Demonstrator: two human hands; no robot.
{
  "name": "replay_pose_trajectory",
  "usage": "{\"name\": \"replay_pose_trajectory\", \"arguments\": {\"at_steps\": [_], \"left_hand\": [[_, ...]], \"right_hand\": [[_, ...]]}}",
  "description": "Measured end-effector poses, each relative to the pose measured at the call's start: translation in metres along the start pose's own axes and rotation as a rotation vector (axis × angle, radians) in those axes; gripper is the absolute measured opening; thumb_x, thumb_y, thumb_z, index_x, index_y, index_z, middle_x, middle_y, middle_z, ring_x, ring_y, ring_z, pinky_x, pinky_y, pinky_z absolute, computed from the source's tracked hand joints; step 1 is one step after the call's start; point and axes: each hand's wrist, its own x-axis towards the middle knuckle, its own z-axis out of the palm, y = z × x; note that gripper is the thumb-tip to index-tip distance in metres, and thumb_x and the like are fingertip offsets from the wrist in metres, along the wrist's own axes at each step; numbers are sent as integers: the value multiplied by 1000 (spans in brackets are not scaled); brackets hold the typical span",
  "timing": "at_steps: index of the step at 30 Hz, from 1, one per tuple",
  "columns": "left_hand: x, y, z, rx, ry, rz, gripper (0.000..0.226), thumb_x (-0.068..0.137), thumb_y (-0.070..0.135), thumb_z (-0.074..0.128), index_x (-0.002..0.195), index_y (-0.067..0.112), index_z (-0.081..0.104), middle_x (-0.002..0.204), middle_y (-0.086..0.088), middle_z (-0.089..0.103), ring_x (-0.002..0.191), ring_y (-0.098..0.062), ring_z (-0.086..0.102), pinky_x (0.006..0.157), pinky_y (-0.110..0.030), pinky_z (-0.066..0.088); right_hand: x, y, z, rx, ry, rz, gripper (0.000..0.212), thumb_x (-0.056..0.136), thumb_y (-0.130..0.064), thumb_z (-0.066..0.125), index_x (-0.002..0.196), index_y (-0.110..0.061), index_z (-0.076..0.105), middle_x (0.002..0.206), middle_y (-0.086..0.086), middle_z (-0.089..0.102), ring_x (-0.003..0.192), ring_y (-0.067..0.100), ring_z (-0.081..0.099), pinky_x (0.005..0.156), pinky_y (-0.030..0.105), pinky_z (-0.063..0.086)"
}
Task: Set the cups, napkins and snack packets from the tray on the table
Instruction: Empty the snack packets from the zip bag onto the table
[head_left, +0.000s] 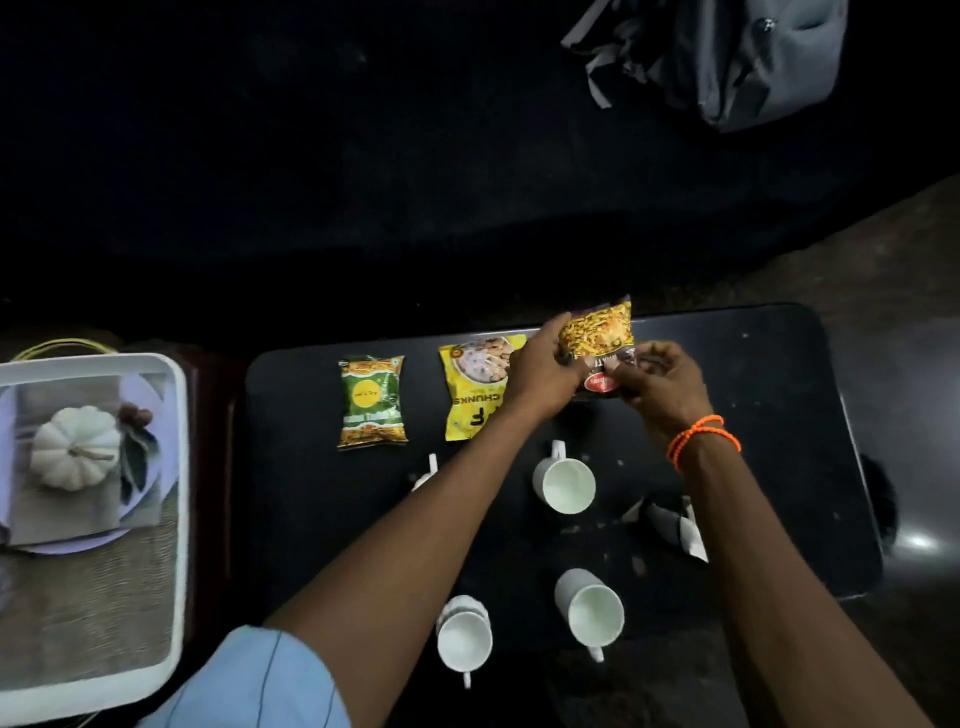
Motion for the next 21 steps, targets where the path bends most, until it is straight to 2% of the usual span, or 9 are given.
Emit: {"name": "replay_pose_trajectory", "arguments": {"at_steps": [2,3,5,8,12,14,16,19,21], "left_hand": [[5,-6,16,176,-19,53,67,89,19,76,151,24,51,138,-11,65,127,-27,60,106,-32,46],[6,-10,21,245,-32,55,65,90,13,73,151,22,52,137,-13,63,127,-28,58,108,-30,43],[8,-19,29,300,-43,37,64,90,-1,65,150,18,52,137,-15,57,129,-29,54,110,-25,36],[10,-27,36,338,-4,84,61,91,-5,61,148,16,55,143,-14,51,135,-29,50,117,-29,35],[15,-29,47,444,-73,135,62,95,3,63,152,21,50,163,-14,37,151,-32,34,124,-39,28],[18,-30,51,489,-98,126,62,96,3,61,154,22,47,167,-15,31,154,-34,29,125,-40,24],[19,-30,54,462,-92,114,57,100,9,57,154,19,46,168,-14,28,155,-34,28,126,-41,24],[18,-30,56,449,-97,115,55,102,23,60,155,19,45,169,-13,27,156,-32,27,126,-43,25],[18,-33,56,492,-111,135,62,98,19,67,155,22,45,170,-13,25,155,-32,27,127,-44,26]], "right_hand": [[13,12,-11,-243,21,-5,48,78,-4,87,116,1,58,113,29,70,101,39,71,83,45,63],[17,17,-14,-434,41,-15,59,74,-12,91,121,0,58,118,26,69,106,39,69,92,46,58],[21,22,-18,-723,85,-81,73,67,-22,96,128,-5,60,126,20,63,109,35,65,93,36,51],[25,23,-17,-754,114,-262,70,71,-17,92,134,-15,62,130,19,56,109,33,63,91,26,43],[27,29,-18,-851,-74,-361,68,76,-11,88,139,-17,62,142,15,52,124,31,57,102,24,41],[27,33,-19,-929,-160,-335,70,79,-9,86,142,-20,59,152,14,46,133,34,53,111,33,44],[29,35,-20,-964,-167,-335,71,81,-7,84,145,-22,57,158,15,40,138,36,49,115,42,44],[30,38,-21,-959,-131,-392,70,80,-5,83,144,-19,58,158,16,41,136,38,52,112,42,46],[29,40,-19,-956,-112,-415,71,77,-3,85,142,-19,59,156,18,43,133,40,53,109,44,49]]}}
